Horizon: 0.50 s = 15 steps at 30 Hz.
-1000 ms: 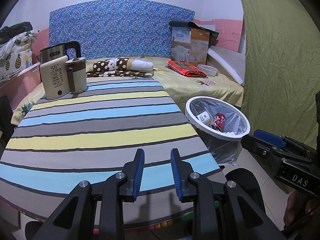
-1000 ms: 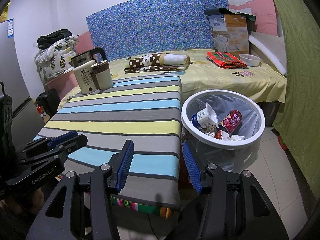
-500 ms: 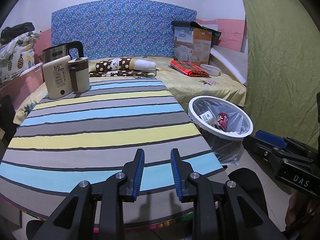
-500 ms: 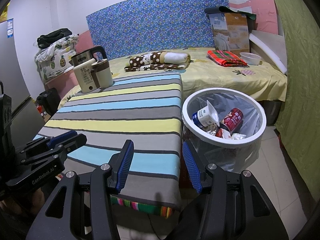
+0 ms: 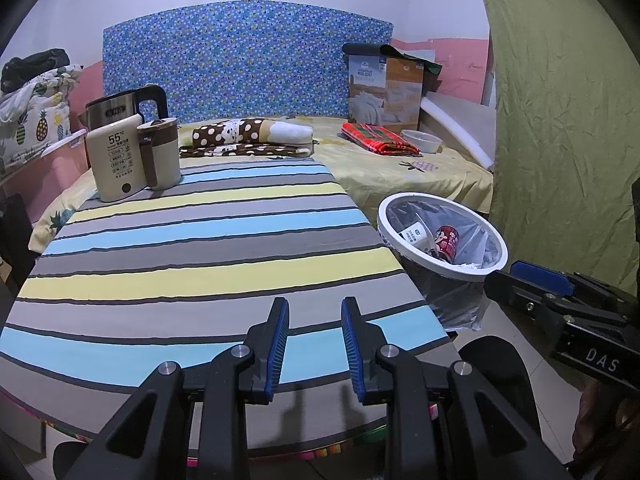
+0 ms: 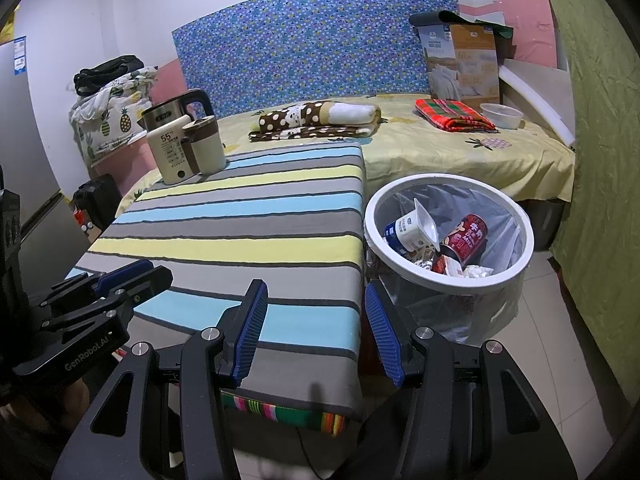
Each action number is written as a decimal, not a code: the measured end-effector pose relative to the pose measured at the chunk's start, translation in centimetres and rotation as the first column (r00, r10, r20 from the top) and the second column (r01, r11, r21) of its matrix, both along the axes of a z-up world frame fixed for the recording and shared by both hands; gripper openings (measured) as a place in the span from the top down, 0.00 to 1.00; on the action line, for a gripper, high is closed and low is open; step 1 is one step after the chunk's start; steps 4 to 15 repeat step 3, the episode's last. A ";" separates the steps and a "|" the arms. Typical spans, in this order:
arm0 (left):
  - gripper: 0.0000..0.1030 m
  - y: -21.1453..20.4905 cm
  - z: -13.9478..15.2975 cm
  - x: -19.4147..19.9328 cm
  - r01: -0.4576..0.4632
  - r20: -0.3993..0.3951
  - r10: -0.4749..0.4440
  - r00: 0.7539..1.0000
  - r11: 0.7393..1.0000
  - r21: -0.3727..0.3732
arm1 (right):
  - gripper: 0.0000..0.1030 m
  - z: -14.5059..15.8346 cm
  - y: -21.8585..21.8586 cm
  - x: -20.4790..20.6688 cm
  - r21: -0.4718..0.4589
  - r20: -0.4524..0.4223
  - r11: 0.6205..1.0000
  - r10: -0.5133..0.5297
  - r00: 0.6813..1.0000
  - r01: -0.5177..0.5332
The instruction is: Collect trash
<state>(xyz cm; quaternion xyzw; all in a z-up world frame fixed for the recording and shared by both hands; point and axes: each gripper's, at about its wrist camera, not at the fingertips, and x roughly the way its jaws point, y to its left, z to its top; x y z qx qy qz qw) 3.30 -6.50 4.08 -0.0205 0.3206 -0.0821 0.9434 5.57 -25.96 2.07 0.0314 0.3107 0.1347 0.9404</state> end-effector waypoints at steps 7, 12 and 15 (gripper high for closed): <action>0.74 0.1 0.0 0.0 0.001 -0.005 -0.001 1.000 1.000 -0.007 | 0.49 0.0 0.0 0.0 -0.001 0.000 1.000 0.000 1.000 0.000; 0.74 0.1 0.0 0.0 0.001 -0.005 -0.001 1.000 1.000 -0.007 | 0.49 0.0 0.0 0.0 -0.001 0.000 1.000 0.000 1.000 0.000; 0.74 0.1 0.0 0.0 0.001 -0.005 -0.001 1.000 1.000 -0.007 | 0.49 0.0 0.0 0.0 -0.001 0.000 1.000 0.000 1.000 0.000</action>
